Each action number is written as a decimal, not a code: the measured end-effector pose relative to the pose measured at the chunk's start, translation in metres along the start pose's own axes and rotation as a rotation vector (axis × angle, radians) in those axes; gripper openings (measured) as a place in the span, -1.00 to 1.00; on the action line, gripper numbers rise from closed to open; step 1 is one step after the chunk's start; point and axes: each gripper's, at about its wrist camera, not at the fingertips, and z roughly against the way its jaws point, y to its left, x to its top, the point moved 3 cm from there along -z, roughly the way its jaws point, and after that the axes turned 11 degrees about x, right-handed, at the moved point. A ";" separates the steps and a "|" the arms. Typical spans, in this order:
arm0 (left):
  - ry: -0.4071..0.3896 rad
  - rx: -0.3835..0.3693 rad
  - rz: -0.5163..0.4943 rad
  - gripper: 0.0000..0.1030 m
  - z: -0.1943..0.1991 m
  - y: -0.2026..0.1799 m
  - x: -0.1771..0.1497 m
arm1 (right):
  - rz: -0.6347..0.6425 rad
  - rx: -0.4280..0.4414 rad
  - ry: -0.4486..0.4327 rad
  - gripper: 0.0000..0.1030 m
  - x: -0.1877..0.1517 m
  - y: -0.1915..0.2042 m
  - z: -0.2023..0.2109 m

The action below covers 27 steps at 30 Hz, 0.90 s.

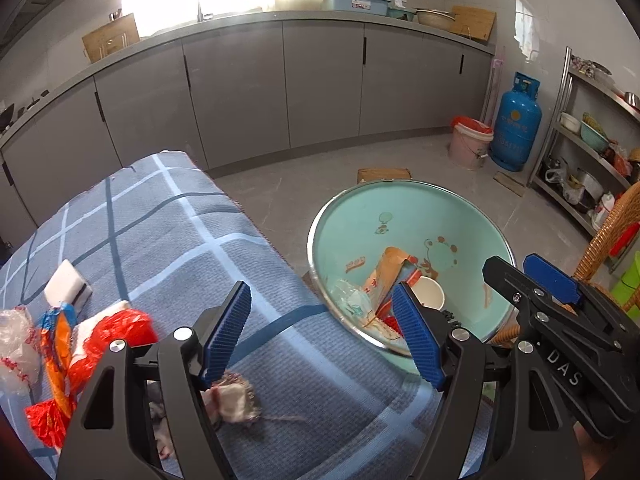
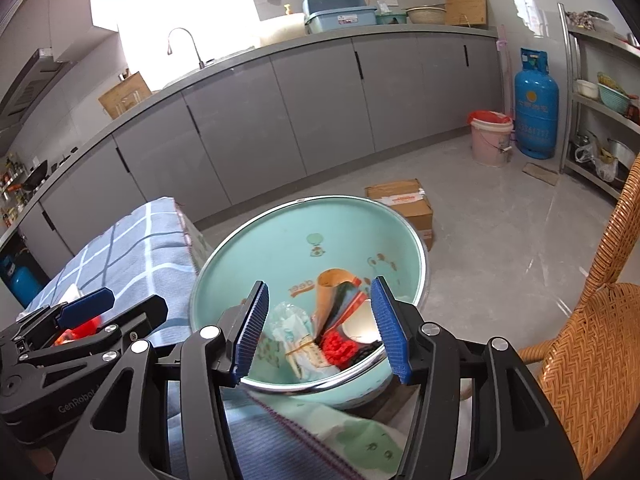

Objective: Collect trash
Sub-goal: 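Move both tools back to the trash on the table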

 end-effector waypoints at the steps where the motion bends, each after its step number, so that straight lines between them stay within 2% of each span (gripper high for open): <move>1: -0.003 0.005 0.002 0.41 0.002 0.003 -0.002 | 0.006 0.004 -0.001 0.04 0.000 0.004 0.001; 18: -0.022 0.083 0.084 0.42 0.046 0.085 -0.028 | 0.109 0.105 0.041 0.04 -0.018 0.077 0.000; 27: -0.014 0.194 0.138 0.45 0.061 0.153 -0.053 | 0.175 0.157 0.073 0.07 -0.029 0.114 -0.003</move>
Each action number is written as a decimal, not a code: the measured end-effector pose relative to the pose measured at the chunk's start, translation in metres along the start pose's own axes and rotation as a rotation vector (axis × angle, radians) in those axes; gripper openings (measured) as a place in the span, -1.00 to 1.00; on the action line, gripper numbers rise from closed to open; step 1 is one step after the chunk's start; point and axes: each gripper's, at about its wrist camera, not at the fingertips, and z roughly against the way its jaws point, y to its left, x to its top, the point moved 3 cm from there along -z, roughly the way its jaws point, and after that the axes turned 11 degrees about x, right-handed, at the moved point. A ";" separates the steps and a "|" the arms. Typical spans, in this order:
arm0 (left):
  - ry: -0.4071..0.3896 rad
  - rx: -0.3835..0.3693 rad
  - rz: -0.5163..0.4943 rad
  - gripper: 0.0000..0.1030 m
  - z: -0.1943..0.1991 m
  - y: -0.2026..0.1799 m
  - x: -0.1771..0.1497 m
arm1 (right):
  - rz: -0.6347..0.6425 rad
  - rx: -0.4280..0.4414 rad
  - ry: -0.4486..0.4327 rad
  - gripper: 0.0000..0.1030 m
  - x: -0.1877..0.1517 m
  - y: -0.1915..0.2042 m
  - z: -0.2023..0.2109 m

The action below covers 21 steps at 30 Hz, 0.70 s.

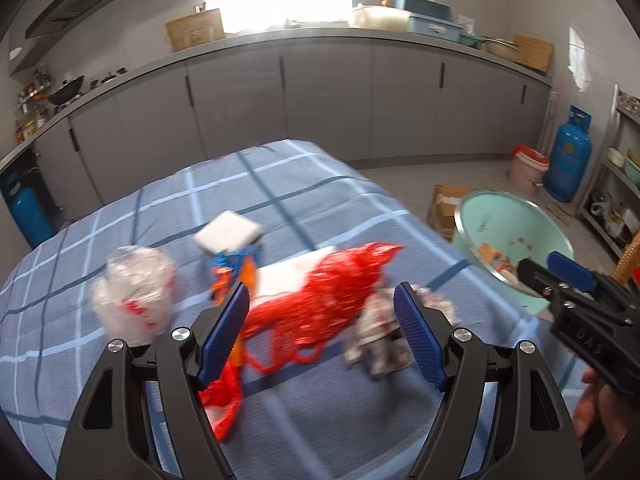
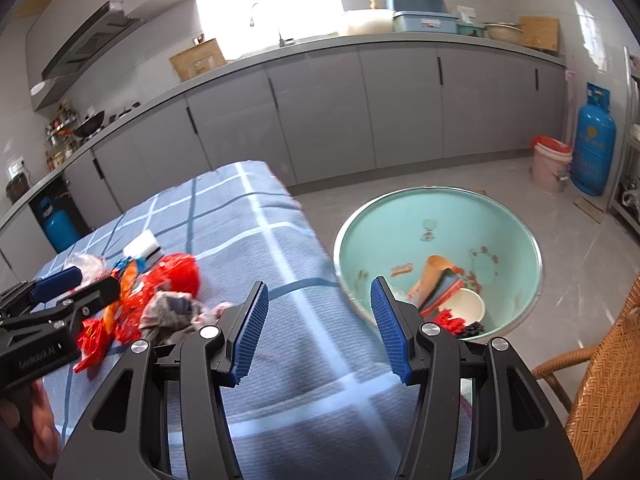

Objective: Collect trash
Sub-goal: 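Move both tools back to the trash on the table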

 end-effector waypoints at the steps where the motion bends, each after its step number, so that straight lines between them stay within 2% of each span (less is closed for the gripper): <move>1: 0.006 0.016 0.010 0.50 -0.001 0.010 -0.003 | 0.006 0.004 0.002 0.14 -0.001 0.003 -0.001; 3: 0.015 0.041 0.027 0.57 -0.004 0.027 -0.009 | 0.022 0.010 0.007 0.15 -0.002 0.011 -0.002; 11: 0.085 0.103 0.082 0.58 -0.023 0.077 -0.033 | 0.093 0.048 0.043 0.15 -0.012 0.043 -0.013; 21: 0.154 0.092 0.067 0.53 -0.046 0.073 -0.053 | 0.138 0.068 0.074 0.15 -0.022 0.062 -0.021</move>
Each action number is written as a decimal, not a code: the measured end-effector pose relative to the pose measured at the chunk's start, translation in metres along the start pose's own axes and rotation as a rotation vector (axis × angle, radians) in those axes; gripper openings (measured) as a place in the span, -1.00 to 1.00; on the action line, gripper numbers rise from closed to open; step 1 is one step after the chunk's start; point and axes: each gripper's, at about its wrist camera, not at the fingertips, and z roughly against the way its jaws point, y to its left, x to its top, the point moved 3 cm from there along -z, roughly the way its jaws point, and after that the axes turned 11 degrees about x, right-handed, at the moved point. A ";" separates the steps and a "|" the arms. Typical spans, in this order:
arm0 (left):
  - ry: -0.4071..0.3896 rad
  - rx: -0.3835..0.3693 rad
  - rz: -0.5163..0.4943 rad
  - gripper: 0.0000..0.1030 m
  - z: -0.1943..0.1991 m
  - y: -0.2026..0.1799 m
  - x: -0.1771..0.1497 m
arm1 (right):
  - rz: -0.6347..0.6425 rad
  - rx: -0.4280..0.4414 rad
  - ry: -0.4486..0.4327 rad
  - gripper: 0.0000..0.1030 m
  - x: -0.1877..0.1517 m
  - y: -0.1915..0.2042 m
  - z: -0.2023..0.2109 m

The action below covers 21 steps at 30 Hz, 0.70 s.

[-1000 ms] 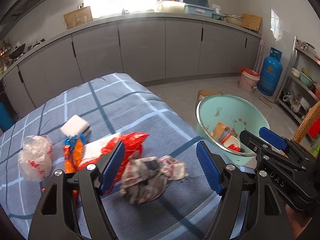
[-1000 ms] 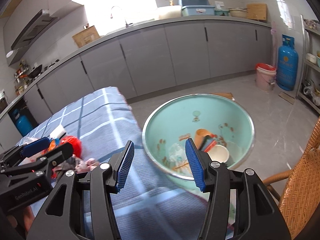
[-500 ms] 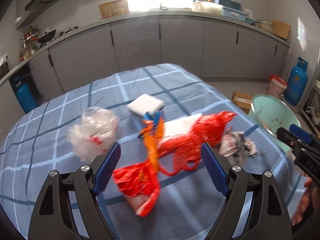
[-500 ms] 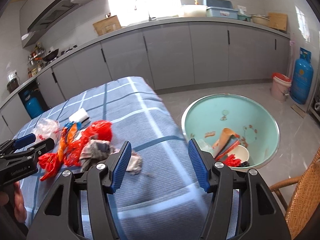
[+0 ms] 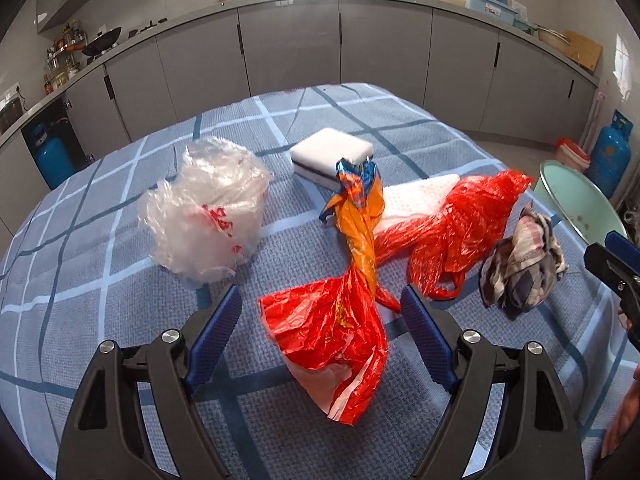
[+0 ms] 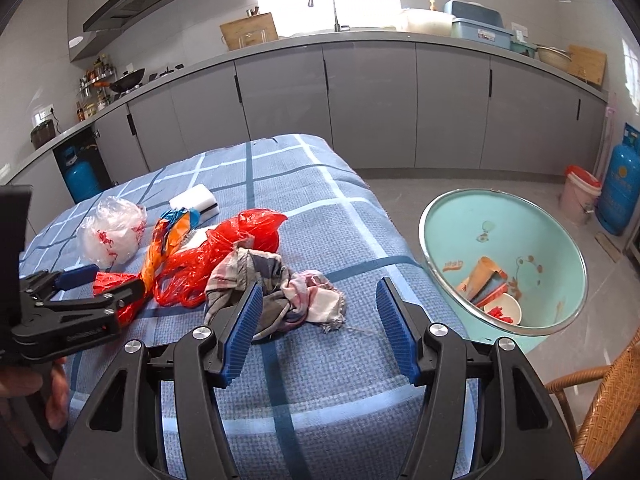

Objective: Collect trash
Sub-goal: 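Move both tools back to the trash on the table, then grasp the patterned rag with the right tool while the left tool grasps the orange-red bag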

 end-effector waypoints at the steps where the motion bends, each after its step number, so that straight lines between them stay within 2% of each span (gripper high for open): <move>1: 0.006 -0.004 0.000 0.41 -0.002 0.000 -0.002 | 0.000 0.002 0.001 0.15 0.000 0.000 0.000; 4: 0.026 -0.019 -0.003 0.11 -0.005 -0.001 -0.005 | 0.000 0.012 0.007 0.15 -0.001 0.002 -0.002; 6: 0.027 -0.022 -0.008 -0.04 -0.004 -0.002 -0.006 | 0.002 0.019 0.008 0.25 -0.001 0.003 -0.003; 7: 0.022 -0.021 -0.013 -0.19 -0.003 -0.002 -0.006 | 0.004 0.023 0.005 0.31 -0.001 0.005 -0.003; 10: 0.011 -0.025 -0.023 -0.40 0.002 -0.002 -0.007 | 0.015 0.036 0.007 0.31 0.000 0.010 -0.004; 16: -0.003 -0.021 -0.038 -0.59 0.011 0.002 -0.013 | 0.033 0.047 0.014 0.31 0.000 0.016 -0.006; 21: -0.021 -0.019 -0.010 -0.63 0.024 0.014 -0.016 | 0.040 0.052 0.023 0.31 0.000 0.020 -0.009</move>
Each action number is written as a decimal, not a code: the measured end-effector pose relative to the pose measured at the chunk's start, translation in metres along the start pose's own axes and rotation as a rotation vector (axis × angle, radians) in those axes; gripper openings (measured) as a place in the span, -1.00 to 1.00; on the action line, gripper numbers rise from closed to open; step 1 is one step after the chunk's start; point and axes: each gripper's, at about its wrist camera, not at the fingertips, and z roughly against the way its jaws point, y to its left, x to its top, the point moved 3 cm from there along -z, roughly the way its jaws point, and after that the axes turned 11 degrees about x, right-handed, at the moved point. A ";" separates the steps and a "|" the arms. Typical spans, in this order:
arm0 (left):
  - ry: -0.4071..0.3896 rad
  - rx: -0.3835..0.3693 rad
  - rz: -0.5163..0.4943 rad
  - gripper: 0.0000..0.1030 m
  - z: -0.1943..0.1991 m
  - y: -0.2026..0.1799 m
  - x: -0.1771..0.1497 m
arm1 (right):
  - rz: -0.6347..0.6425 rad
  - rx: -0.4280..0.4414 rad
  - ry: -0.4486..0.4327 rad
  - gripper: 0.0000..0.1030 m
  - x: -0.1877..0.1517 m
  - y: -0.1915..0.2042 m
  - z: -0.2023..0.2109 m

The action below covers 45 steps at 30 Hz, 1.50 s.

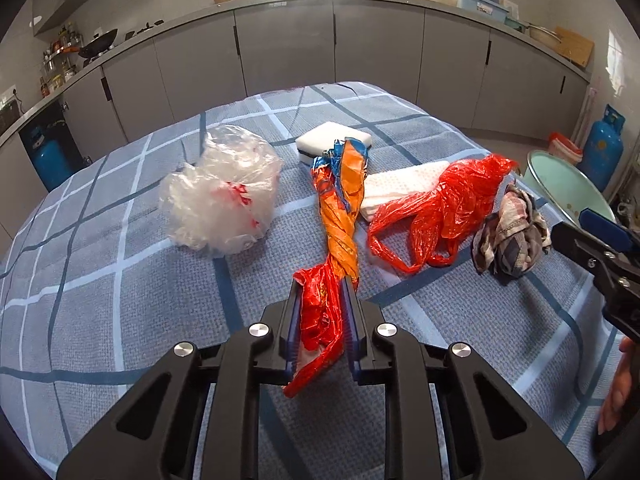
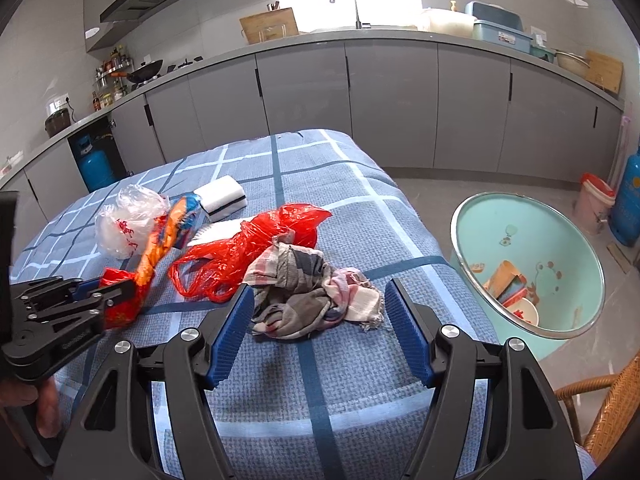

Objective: Collect trash
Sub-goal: 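Grasp the patterned rag with the right tool while the left tool grasps the orange-red bag, then lift the rag and orange-red bag and carry both over the green basin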

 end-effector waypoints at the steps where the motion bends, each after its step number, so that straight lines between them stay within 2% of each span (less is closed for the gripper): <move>1: -0.006 0.002 0.004 -0.63 0.002 0.002 0.000 | 0.003 0.003 0.003 0.31 0.001 0.001 -0.001; 3: -0.030 0.017 0.009 -0.63 0.010 0.005 0.002 | 0.015 0.006 0.009 0.31 0.002 0.006 -0.005; 6: -0.074 0.049 0.018 -0.63 0.020 0.010 0.005 | 0.049 0.007 0.018 0.47 0.007 0.018 -0.014; 10: -0.092 0.063 0.026 -0.63 0.022 0.014 0.007 | 0.100 -0.025 0.075 0.46 0.006 0.029 -0.032; 12: -0.090 0.064 0.027 -0.63 0.021 0.015 0.005 | 0.108 -0.036 0.113 0.39 0.000 0.030 -0.041; 14: -0.084 0.060 0.030 -0.63 0.020 0.016 0.004 | 0.102 -0.032 0.144 -0.22 -0.006 0.027 -0.045; 16: -0.081 0.057 0.030 -0.63 0.019 0.016 0.004 | 0.093 -0.013 0.158 -0.35 -0.011 0.026 -0.047; 17: -0.080 0.055 0.030 -0.63 0.019 0.016 0.003 | 0.097 -0.011 0.157 -0.52 -0.012 0.026 -0.045; 20: -0.088 0.051 0.030 -0.63 0.022 0.015 0.005 | 0.102 0.008 0.145 -0.72 -0.011 0.027 -0.036; 45: -0.123 0.039 0.021 -0.63 0.042 0.004 0.007 | 0.125 0.060 0.020 -0.77 -0.004 0.043 0.007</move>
